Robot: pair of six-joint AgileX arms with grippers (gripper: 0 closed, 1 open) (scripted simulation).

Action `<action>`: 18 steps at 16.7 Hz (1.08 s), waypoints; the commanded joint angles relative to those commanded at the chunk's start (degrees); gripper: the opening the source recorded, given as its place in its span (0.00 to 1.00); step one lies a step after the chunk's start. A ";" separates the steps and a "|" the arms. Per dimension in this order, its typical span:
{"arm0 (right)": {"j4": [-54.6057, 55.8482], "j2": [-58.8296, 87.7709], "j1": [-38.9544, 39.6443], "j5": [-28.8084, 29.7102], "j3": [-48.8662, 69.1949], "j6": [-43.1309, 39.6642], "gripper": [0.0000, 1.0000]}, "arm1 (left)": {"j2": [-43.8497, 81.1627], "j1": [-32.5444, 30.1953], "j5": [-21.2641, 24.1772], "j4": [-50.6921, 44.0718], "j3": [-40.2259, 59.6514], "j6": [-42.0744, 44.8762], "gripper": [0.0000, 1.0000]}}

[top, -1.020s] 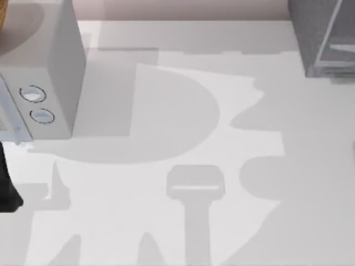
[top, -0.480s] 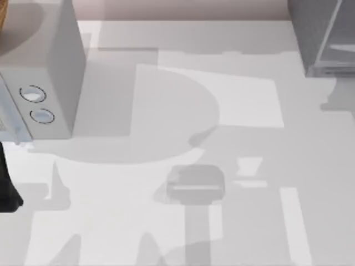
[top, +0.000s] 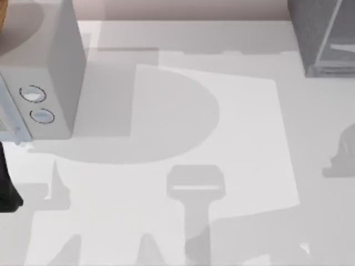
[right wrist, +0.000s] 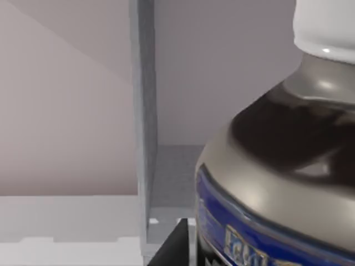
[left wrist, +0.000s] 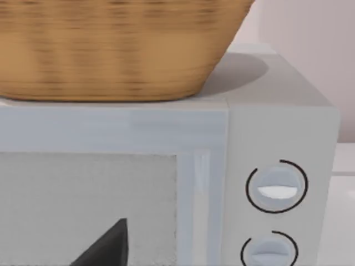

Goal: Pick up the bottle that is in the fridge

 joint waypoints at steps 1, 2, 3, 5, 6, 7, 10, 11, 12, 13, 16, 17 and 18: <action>-2.61 -5.13 0.62 0.51 -2.51 -0.09 0.00 | 0.00 0.00 0.00 0.00 0.00 0.00 1.00; -5.00 -9.74 1.21 1.00 -4.81 -0.19 0.00 | 0.00 0.00 0.00 0.00 0.00 0.00 1.00; -7.15 -13.76 1.76 1.46 -6.87 -0.29 0.00 | 0.00 0.00 0.00 0.00 0.00 0.00 1.00; -10.62 -20.00 2.67 2.24 -10.19 -0.48 0.00 | 0.00 0.00 0.00 0.00 0.00 0.00 1.00; -11.87 -22.22 3.02 2.54 -11.38 -0.57 0.00 | 0.00 0.00 0.00 0.00 0.00 0.00 1.00; -12.78 -23.82 3.29 2.75 -12.25 -0.63 0.00 | 0.00 0.00 0.00 0.00 0.00 0.00 1.00; -13.54 -25.20 3.52 2.94 -12.97 -0.69 0.00 | 0.00 0.00 0.00 0.00 0.00 0.00 1.00; -13.54 -25.20 3.52 2.94 -12.97 -0.69 0.00 | 0.00 0.00 0.00 0.00 0.00 0.00 1.00; -13.54 -25.20 3.52 2.94 -12.97 -0.69 0.00 | 0.00 0.00 0.00 0.00 0.00 0.00 1.00; -13.45 -24.96 3.34 2.87 -12.88 -0.58 0.00 | 0.00 0.00 0.00 0.00 0.00 0.00 1.00; -12.38 -23.67 4.81 4.05 -11.71 -0.33 0.00 | 0.00 0.00 0.00 0.00 0.00 0.00 1.00; -11.33 -22.35 6.26 5.27 -10.56 -0.09 0.00 | 0.00 0.00 0.00 0.00 0.00 0.00 1.00; -9.99 -20.58 8.12 6.88 -9.09 0.23 0.00 | 0.00 0.00 0.00 0.00 0.00 0.00 1.00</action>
